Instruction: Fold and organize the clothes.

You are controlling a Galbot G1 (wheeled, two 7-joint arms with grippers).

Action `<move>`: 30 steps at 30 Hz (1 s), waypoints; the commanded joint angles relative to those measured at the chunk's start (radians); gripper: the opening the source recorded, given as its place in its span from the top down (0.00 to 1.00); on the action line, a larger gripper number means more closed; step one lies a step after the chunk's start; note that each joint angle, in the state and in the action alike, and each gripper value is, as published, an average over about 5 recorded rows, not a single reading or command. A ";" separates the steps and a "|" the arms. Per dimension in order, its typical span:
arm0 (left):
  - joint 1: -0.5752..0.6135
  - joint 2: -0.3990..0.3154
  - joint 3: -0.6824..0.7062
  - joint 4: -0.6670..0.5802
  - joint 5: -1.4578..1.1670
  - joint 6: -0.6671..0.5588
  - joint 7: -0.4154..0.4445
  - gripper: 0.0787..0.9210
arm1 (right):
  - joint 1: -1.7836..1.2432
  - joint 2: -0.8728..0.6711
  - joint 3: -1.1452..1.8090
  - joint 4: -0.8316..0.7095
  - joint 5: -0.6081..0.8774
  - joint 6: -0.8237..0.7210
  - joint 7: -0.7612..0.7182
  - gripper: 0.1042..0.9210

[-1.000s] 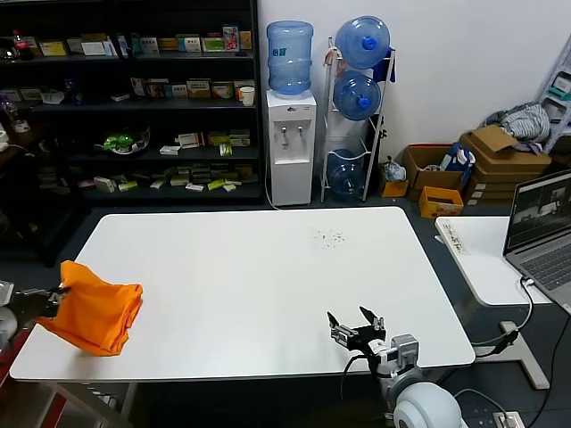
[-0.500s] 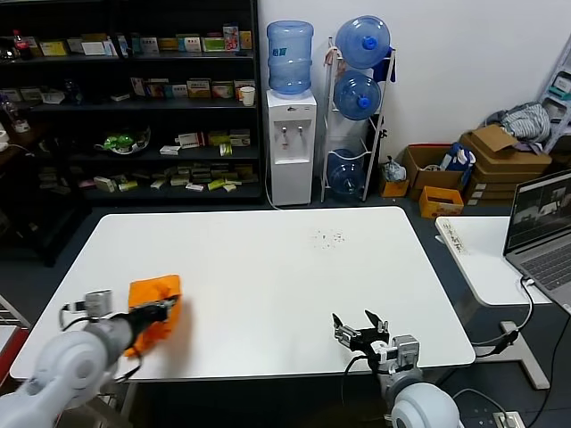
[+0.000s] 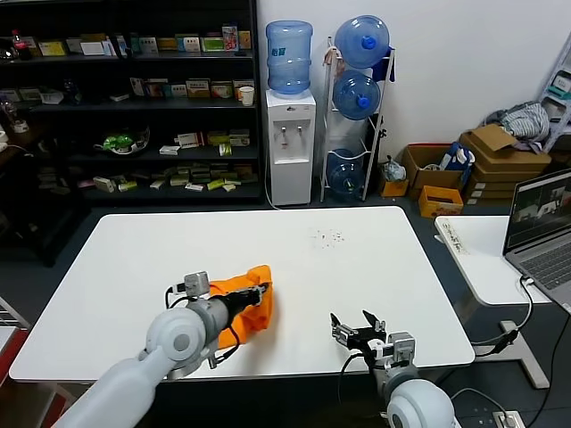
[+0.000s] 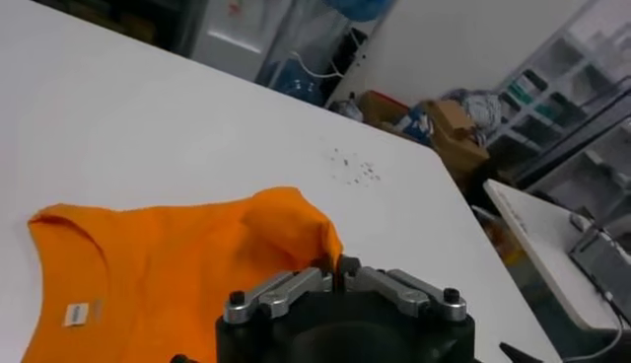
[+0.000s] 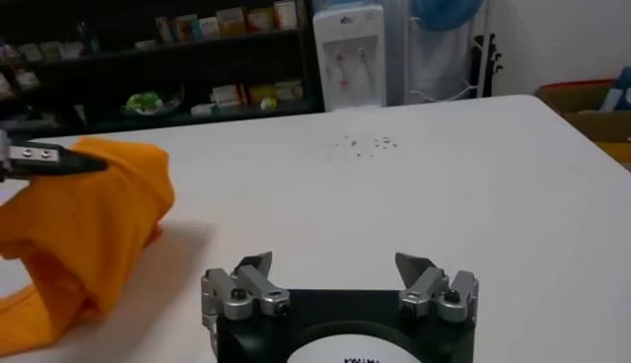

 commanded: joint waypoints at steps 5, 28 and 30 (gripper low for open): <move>-0.112 -0.101 0.121 0.093 0.098 -0.012 0.014 0.94 | 0.015 0.008 -0.002 -0.010 -0.001 0.016 -0.012 0.12; 0.908 -0.352 -0.807 0.044 1.060 -0.891 0.813 0.22 | -0.161 0.000 0.327 -0.060 -0.194 0.593 -0.402 0.12; 0.892 -0.423 -0.829 0.063 1.076 -0.941 0.833 0.16 | -0.175 0.020 0.327 -0.047 -0.228 0.610 -0.403 0.12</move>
